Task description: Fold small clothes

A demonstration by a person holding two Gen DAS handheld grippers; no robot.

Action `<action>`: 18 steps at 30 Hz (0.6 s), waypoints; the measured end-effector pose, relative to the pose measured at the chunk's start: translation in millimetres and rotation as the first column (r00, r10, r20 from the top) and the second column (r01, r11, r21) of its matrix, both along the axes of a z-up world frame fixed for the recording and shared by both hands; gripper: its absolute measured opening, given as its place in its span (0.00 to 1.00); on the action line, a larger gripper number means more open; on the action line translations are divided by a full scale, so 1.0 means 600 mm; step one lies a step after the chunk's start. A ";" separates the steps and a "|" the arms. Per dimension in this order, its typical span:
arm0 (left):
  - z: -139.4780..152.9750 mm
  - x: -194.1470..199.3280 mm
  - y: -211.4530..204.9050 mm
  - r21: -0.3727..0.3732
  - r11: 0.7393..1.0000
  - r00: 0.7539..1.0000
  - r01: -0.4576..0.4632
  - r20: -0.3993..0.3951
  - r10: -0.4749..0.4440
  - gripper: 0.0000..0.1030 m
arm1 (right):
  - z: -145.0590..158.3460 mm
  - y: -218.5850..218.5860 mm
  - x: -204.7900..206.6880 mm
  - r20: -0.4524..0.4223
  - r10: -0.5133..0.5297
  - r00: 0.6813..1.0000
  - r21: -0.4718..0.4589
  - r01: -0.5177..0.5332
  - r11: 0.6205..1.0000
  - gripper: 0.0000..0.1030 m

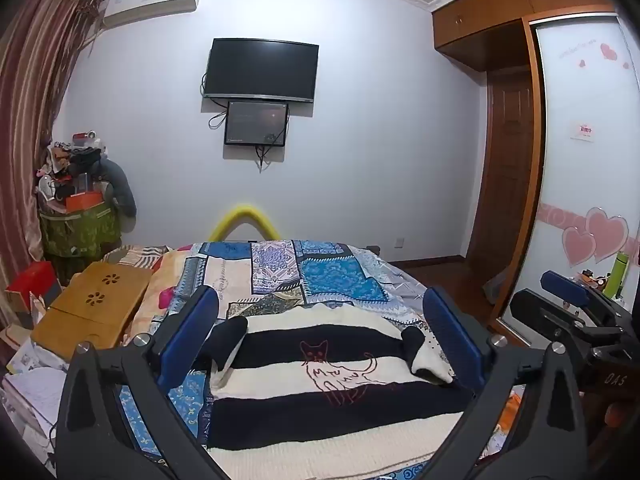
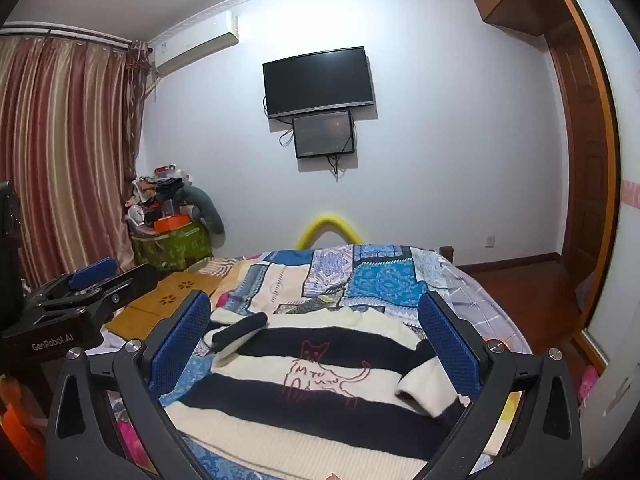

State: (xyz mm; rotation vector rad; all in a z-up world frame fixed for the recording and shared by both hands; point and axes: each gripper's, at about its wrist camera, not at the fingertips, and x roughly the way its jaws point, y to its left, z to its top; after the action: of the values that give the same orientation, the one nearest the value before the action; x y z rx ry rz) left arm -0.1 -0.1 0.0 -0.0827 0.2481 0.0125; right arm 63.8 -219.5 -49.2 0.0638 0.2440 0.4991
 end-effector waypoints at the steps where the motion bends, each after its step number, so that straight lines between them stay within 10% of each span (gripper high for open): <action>1: 0.000 -0.001 0.000 0.001 1.000 1.000 -0.003 0.003 0.003 1.00 | 0.000 0.000 0.000 -0.002 0.000 1.000 0.005 0.000 1.000 1.00; 18: -0.010 0.016 0.006 -0.014 1.000 0.999 -0.021 -0.030 0.020 1.00 | -0.003 0.002 0.005 -0.012 0.000 1.000 -0.001 0.000 1.000 1.00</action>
State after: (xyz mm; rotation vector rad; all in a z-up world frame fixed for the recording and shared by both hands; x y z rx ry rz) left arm 9.4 3.7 -5.9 -0.0991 0.2772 0.0323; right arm 66.9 -218.2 -50.9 0.0654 0.2559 0.4986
